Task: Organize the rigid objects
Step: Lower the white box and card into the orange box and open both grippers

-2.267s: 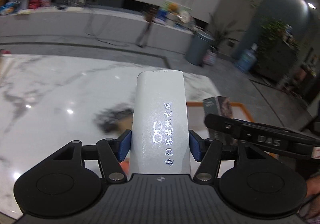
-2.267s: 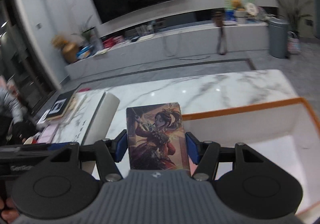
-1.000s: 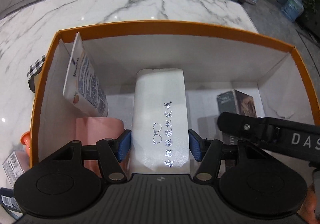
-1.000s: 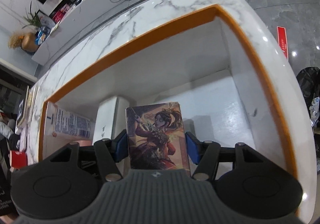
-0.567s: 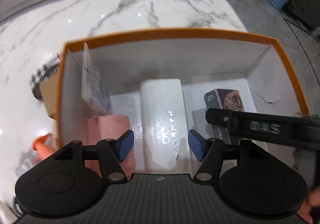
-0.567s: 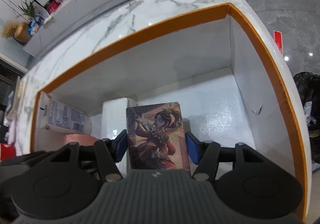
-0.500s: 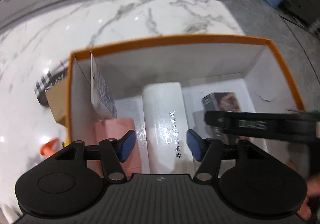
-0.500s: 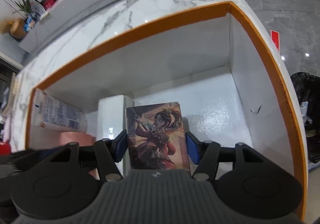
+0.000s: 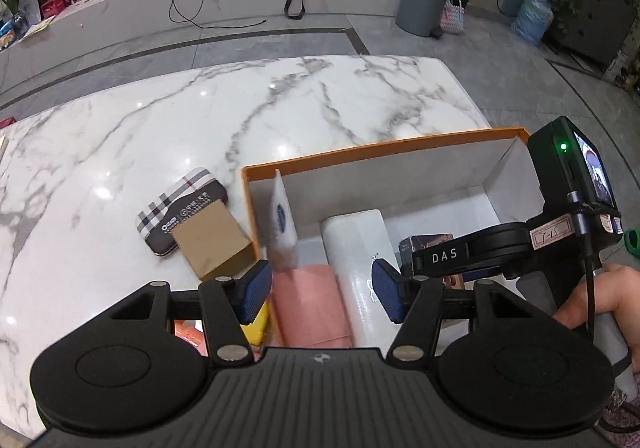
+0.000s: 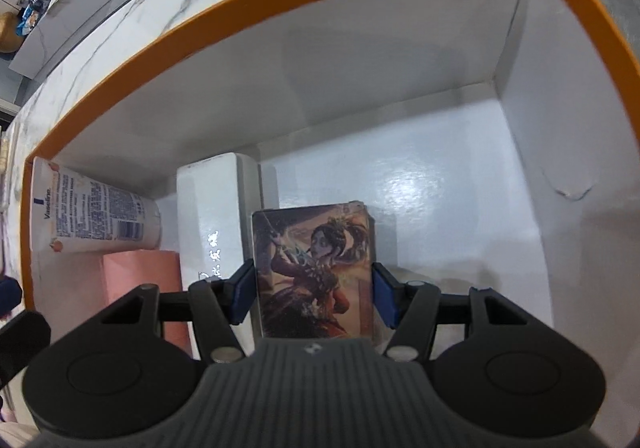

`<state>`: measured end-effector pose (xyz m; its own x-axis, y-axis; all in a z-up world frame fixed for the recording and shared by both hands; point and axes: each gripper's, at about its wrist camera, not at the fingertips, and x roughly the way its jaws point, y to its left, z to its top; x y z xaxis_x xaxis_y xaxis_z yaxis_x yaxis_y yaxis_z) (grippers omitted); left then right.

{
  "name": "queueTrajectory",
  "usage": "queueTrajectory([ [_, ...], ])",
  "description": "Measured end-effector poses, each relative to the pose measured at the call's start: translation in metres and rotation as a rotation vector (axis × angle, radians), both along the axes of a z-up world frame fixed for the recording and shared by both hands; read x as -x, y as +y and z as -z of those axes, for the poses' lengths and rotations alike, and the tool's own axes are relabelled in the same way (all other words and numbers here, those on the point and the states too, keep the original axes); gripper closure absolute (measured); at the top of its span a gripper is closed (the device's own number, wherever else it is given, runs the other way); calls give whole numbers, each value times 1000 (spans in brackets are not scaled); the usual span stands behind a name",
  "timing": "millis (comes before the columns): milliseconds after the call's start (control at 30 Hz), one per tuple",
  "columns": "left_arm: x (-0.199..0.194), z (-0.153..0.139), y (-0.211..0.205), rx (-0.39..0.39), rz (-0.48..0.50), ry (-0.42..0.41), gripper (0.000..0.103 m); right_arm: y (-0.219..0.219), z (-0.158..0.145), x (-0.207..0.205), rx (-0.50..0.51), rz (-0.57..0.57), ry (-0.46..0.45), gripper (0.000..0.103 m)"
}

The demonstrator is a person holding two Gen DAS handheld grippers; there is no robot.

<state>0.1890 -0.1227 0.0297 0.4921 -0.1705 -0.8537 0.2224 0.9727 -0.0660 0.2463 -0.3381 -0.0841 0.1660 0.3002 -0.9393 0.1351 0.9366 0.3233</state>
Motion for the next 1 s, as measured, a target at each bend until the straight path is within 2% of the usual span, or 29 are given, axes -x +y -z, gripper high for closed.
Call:
queueTrajectory([
  [267,-4,4,13,14,-25,-9,35,0,-2,0,14,-29,-18,44],
  [533,-13,12,29,38,-80,-1,35,14,-11,-13,114,-122,-118,44],
  [1000,-16,17,45,65,-101,9,35,21,-18,-21,94,-118,-155,43],
])
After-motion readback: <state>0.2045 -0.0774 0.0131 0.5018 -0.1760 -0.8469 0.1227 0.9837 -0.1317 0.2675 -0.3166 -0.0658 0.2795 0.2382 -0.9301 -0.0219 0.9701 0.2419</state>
